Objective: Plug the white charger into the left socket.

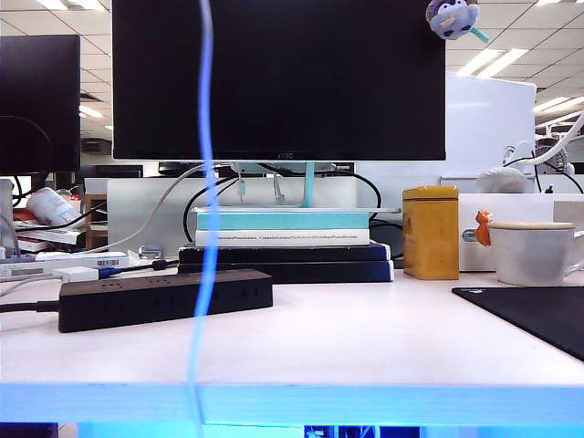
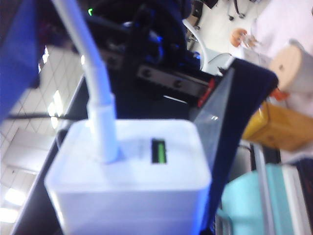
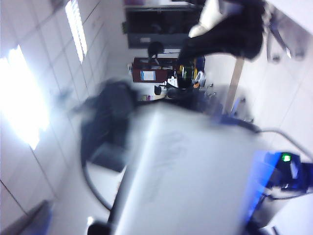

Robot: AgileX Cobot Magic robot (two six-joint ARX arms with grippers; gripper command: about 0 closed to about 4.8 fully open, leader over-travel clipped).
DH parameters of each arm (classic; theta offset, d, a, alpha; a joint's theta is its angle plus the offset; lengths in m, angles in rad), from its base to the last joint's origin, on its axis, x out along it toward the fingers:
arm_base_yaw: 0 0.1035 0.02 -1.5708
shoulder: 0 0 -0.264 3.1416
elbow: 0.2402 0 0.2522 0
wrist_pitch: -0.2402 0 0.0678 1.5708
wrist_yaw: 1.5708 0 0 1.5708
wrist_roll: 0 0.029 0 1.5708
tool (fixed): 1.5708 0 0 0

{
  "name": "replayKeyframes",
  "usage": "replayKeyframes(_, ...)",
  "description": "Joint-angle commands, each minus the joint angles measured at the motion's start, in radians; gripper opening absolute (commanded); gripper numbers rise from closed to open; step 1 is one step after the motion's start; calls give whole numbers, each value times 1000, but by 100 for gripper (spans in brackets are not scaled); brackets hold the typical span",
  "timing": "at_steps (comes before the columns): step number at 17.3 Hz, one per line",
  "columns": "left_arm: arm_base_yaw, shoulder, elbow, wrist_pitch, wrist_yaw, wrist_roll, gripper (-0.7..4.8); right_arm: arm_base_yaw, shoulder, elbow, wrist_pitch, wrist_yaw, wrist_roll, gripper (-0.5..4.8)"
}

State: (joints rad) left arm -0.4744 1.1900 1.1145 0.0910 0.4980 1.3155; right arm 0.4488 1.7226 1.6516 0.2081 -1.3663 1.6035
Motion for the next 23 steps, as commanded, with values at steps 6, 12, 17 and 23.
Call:
replayKeyframes(6,82,-3,6,104,16,-462,138,-65,-8,5,59,-43,-14,418)
replayKeyframes(12,262,13,6,-81,301,-912,137,-142,-7,5,60,-2,-119,417)
replayKeyframes(17,304,93,6,-211,513,-976,137,-141,-7,5,63,42,-509,417)
replayKeyframes(23,308,221,6,-206,539,-970,137,-138,-5,5,58,59,-900,282)
